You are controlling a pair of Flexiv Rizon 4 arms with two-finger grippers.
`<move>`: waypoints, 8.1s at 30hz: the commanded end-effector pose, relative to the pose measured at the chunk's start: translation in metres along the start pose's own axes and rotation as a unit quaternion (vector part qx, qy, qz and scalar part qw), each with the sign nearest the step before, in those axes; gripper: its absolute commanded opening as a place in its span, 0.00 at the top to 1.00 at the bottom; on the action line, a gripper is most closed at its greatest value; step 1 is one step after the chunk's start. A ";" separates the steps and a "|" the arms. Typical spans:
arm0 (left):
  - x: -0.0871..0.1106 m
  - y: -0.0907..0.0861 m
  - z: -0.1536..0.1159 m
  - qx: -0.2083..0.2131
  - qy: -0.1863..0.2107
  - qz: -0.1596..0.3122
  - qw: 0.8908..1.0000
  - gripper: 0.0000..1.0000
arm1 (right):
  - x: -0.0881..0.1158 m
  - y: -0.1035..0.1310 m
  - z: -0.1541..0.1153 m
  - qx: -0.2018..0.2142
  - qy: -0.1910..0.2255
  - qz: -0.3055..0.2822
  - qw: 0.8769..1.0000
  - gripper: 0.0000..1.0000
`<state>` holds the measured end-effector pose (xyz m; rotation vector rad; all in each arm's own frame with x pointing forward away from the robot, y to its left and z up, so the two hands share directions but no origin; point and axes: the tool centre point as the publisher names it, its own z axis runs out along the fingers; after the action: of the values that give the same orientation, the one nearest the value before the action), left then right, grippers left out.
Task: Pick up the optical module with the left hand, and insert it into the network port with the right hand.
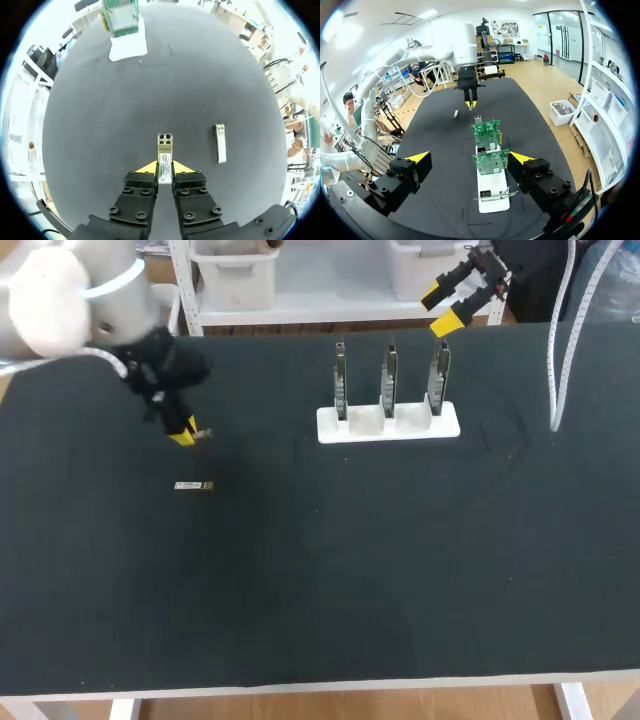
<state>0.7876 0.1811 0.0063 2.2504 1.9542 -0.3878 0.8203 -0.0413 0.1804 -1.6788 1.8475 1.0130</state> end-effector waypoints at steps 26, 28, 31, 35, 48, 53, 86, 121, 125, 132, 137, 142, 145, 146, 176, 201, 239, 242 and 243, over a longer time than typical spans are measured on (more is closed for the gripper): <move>-0.010 0.002 -0.028 0.008 -0.026 -0.003 1.000 1.00 | -0.002 -0.008 -0.002 -0.088 0.002 0.000 0.996 0.00; -0.010 0.002 -0.028 0.008 -0.026 -0.003 1.000 1.00 | -0.002 -0.008 -0.002 -0.088 0.002 0.000 0.996 0.00; -0.010 0.002 -0.028 0.008 -0.026 -0.003 1.000 1.00 | -0.002 -0.008 -0.002 -0.088 0.002 0.000 0.996 0.00; -0.010 0.002 -0.028 0.008 -0.026 -0.003 1.000 1.00 | -0.002 -0.008 -0.002 -0.088 0.002 0.000 0.996 0.00; -0.041 0.020 -0.067 -0.008 -0.308 0.100 0.946 1.00 | -0.002 -0.008 -0.002 -0.088 0.002 0.000 0.996 0.00; -0.063 0.024 -0.081 -0.012 -0.356 0.129 0.926 1.00 | -0.002 -0.008 -0.002 -0.088 0.002 0.000 0.996 0.00; -0.094 0.033 -0.095 -0.050 -0.379 0.106 0.918 1.00 | -0.002 -0.008 -0.002 -0.088 0.002 0.000 0.996 0.00; -0.143 0.052 -0.127 -0.123 -0.402 0.102 0.902 1.00 | -0.002 -0.008 -0.002 -0.088 0.002 0.000 0.996 0.00; -0.143 0.052 -0.127 -0.123 -0.402 0.102 0.902 1.00 | -0.002 -0.008 -0.002 -0.088 0.002 0.000 0.996 0.00; -0.143 0.052 -0.127 -0.123 -0.402 0.102 0.902 1.00 | -0.002 -0.008 -0.002 -0.088 0.002 0.000 0.996 0.00; -0.154 0.057 -0.132 -0.149 -0.395 0.112 0.900 1.00 | -0.002 -0.008 -0.002 -0.088 0.002 0.000 0.996 0.00; -0.173 0.068 -0.136 -0.168 -0.426 0.102 0.883 1.00 | -0.002 -0.008 -0.002 -0.088 0.002 0.000 0.996 0.00; -0.184 0.071 -0.137 -0.176 -0.452 0.093 0.870 1.00 | -0.002 -0.008 -0.002 -0.088 0.002 0.000 0.996 0.00; -0.186 0.071 -0.138 -0.173 -0.470 0.090 0.861 1.00 | -0.002 -0.008 -0.002 -0.088 0.002 0.000 0.996 0.00; -0.241 0.093 -0.121 -0.066 -0.571 0.018 0.818 1.00 | -0.002 -0.008 -0.002 -0.088 0.002 0.000 0.996 0.00; -0.278 0.087 -0.114 -0.081 -0.560 0.046 0.823 1.00 | -0.002 -0.008 -0.002 -0.088 0.002 0.000 0.996 0.00; -0.317 0.066 -0.096 -0.102 -0.581 0.047 0.806 1.00 | -0.002 -0.008 -0.002 -0.088 0.002 0.000 0.996 0.00; -0.322 0.063 -0.093 -0.096 -0.582 0.046 0.806 1.00 | -0.002 -0.008 -0.002 -0.088 0.002 0.000 0.996 0.00; -0.323 0.063 -0.093 -0.094 -0.585 0.044 0.804 1.00 | -0.002 -0.008 -0.002 -0.088 0.002 0.000 0.996 0.00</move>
<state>0.8292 -0.1087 0.1810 1.3520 1.0884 -1.1760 0.8203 -0.0413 0.1803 -1.6787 1.8475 1.0129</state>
